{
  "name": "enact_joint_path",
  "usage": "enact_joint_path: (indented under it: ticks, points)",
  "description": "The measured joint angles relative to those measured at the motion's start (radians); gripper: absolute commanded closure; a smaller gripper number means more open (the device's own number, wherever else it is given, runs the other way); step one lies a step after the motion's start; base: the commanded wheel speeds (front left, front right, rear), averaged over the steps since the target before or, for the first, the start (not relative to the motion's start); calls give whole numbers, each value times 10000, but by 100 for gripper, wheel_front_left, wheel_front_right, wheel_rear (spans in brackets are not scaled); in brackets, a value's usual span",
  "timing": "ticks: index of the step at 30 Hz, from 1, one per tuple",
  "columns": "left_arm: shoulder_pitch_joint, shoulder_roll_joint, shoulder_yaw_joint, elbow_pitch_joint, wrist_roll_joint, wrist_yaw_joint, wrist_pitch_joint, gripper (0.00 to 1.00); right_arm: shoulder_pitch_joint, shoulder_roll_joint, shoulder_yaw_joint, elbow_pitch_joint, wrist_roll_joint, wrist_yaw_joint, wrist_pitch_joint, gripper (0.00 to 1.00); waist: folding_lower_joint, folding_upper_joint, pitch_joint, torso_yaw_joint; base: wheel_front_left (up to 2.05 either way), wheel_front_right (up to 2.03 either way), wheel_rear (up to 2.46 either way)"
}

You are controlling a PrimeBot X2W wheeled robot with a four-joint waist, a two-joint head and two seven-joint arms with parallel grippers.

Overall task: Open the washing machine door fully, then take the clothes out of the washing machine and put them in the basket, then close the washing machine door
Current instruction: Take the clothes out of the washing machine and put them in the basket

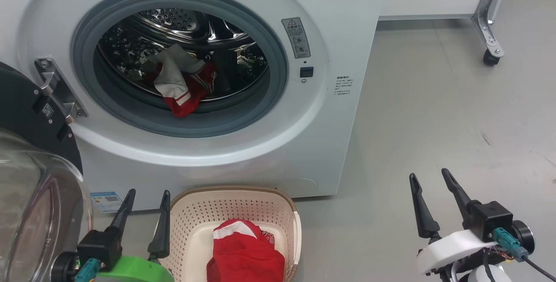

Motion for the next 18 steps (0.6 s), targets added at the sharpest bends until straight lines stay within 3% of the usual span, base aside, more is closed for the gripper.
enact_joint_path:
  ticks: [18]
  points:
    - [409,42,-27,-685,0,207,190,0,203,15,46,-309,8,-88,180,0,0,0,-89,68,0,0,0]
